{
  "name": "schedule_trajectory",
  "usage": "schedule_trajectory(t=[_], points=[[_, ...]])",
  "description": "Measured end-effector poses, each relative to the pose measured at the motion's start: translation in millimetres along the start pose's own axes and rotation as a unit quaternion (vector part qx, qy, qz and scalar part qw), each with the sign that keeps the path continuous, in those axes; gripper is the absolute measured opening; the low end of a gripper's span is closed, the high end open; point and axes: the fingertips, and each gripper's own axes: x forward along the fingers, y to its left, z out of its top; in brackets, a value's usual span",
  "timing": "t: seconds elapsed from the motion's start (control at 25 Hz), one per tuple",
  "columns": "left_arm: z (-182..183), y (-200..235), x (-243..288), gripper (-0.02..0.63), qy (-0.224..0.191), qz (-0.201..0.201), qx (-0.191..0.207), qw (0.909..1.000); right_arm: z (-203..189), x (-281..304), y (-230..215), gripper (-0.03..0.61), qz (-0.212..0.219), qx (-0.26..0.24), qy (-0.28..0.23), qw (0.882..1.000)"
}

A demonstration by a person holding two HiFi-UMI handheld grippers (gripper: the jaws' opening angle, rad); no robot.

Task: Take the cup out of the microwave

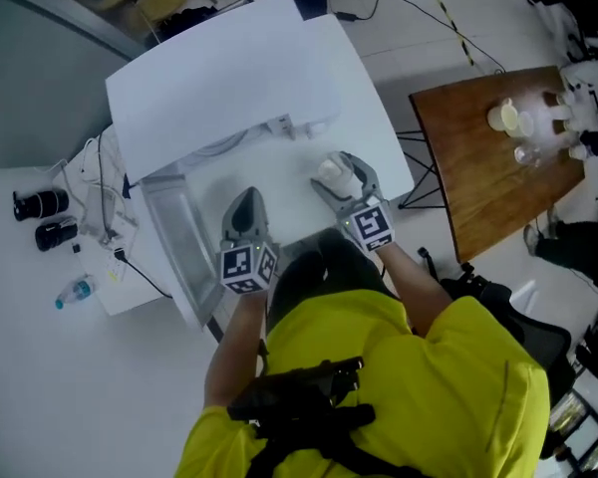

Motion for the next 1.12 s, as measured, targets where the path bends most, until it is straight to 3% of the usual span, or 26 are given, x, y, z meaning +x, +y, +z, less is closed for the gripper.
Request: schedule_trajectory(t=[0.2,0.44,0.92,1.0,1.12], points=[[-20,-28,26,0.0,0.019,-0.029,0.004,0.9994,-51,-5,-92,0.344,-0.087,0.018,0.026,0.996],[-48,-38,48,0.0,0.042,-0.035,0.004,0.9985,-102,31,-160,0.344,-0.129,0.039,0.045,0.99],[-47,-37,44,0.0,0.035,-0.01,-0.004,0.9993,-129,41,-159,0.353,-0.138,0.042,0.059,0.988],[-46,-32,41,0.0,0.033,-0.004,-0.005,0.9994,-132,40,-159,0.439,-0.141,0.047,0.065,0.987],[-41,-28,33,0.0,0.027,0.001,-0.008,0.9996,-129,23,-152,0.439,-0.143,0.048,0.069,0.986]])
